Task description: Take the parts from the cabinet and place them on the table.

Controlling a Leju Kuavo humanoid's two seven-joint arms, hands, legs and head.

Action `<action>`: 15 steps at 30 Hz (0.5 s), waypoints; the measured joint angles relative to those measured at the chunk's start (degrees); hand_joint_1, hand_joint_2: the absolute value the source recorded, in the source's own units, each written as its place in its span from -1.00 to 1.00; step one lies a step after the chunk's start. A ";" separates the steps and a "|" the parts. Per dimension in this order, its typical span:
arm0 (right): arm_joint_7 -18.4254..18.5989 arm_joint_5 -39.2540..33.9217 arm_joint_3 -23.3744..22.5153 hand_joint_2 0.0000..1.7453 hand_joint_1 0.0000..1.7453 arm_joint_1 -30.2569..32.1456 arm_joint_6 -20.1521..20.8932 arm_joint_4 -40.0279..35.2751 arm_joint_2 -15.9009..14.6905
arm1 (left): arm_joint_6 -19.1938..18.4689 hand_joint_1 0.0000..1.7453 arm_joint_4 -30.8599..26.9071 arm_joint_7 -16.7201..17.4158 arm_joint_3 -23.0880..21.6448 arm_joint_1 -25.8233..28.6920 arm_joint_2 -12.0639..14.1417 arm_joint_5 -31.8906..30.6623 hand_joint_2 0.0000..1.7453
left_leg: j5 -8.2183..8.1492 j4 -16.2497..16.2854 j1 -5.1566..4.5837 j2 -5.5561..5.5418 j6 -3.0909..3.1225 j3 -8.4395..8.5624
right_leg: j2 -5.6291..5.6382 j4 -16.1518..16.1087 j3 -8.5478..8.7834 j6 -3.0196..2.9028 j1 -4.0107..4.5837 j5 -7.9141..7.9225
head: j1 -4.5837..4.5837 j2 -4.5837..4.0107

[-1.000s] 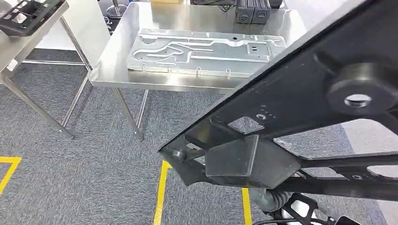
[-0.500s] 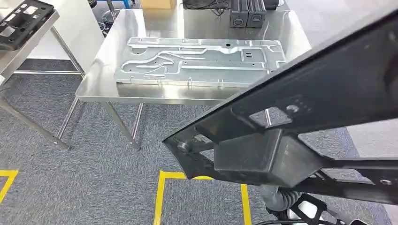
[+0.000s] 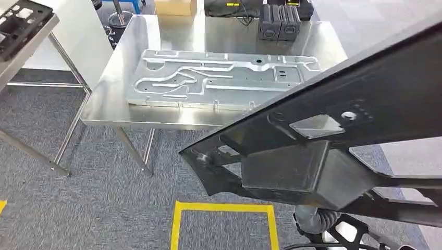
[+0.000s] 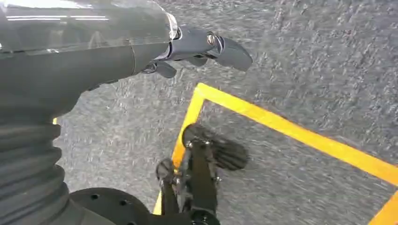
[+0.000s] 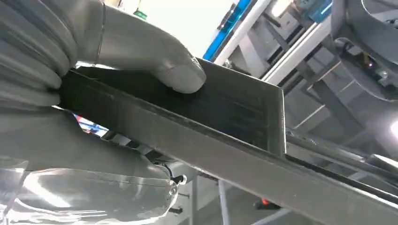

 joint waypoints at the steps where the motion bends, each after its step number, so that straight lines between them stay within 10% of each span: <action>1: 0.00 0.00 0.15 1.00 0.96 -0.02 0.02 0.02 -0.04 | -0.02 -1.00 0.00 0.00 0.00 0.09 0.00 0.04 1.00 | -0.57 0.00 0.00 -0.03 0.00 0.56 | -0.02 1.63 -1.96 0.24 -0.10 -1.14 | 0.00 0.00; 3: 0.00 -0.37 0.35 1.00 0.96 -0.18 0.02 0.07 -0.26 | -0.09 -1.00 0.00 0.00 0.02 0.20 0.00 0.04 1.00 | -1.64 0.00 0.00 -0.13 -0.11 1.98 | -0.17 -0.56 -2.90 0.30 -0.19 0.82 | 0.00 0.00; 6: 0.00 -1.46 0.44 1.00 0.96 -1.04 0.00 0.17 -1.13 | -0.37 -1.00 0.02 -0.11 0.02 0.17 -0.02 -0.02 1.00 | -3.72 -0.14 0.00 -0.13 -0.67 4.44 | -0.50 -14.29 0.90 -0.55 -0.04 12.42 | 0.00 0.00; 11: 0.00 -2.03 0.57 1.00 0.96 -1.53 -0.18 0.55 -1.92 | -0.42 -1.00 0.02 -0.17 0.02 -0.10 0.02 -0.02 1.00 | -4.46 0.21 -0.22 -0.08 -2.42 5.85 | -0.22 -15.31 1.90 -2.72 0.40 11.39 | -0.04 0.00; 15: 0.00 -1.73 0.68 1.00 0.96 -1.79 -0.31 0.52 -2.01 | -0.42 -1.00 0.00 -0.28 0.02 -0.27 0.13 0.41 1.00 | -8.22 14.89 0.20 -0.03 -3.14 -3.04 | -0.37 -16.06 4.48 -3.63 0.36 9.66 | -0.04 0.00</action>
